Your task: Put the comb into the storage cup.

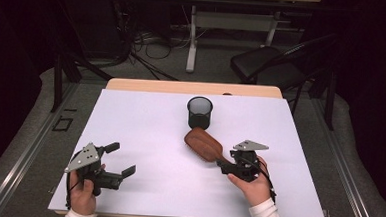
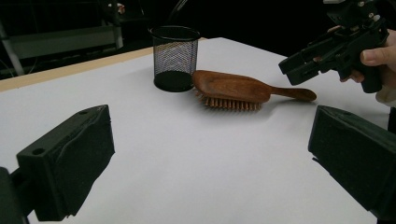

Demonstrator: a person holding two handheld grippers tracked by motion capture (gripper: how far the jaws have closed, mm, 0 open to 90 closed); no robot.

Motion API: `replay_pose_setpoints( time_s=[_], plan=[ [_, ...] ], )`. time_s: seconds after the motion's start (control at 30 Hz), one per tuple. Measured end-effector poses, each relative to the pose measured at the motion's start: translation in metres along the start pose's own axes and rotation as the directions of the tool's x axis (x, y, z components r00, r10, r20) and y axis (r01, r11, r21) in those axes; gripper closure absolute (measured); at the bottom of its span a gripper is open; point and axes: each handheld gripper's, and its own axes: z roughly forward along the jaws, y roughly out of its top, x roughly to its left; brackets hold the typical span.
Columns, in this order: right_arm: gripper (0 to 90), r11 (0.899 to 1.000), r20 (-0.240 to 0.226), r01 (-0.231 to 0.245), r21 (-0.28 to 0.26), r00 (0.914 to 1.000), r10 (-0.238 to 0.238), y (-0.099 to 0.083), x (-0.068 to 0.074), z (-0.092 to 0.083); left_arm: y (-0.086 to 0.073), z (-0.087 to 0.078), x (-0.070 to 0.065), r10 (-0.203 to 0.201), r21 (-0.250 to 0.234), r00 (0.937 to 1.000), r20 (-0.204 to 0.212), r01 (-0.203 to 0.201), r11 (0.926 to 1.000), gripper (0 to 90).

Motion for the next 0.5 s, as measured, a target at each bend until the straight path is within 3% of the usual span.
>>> replay_pose_setpoints(
  time_s=[0.13,0.33,0.5],
  plan=[
    [31.7,1.0,-0.023,-0.025,0.014,0.9994,0.025,0.0018,-0.0027,-0.0002,0.0001,0.0001,-0.0003,0.001,0.001,1.0,0.0,-0.001,1.0,0.3],
    [19.0,0.999,-0.049,-0.021,0.05,0.9985,0.023,0.0035,-0.0064,0.0014,0.0001,0.0001,-0.0005,0.002,0.001,1.0,0.002,-0.002,1.0,0.3],
    [8.6,0.999,-0.032,-0.011,0.053,0.9994,0.012,0.0048,-0.0069,0.0015,0.0001,0.0003,-0.0007,0.003,0.002,1.0,0.004,-0.003,1.0,0.3]
  ],
)
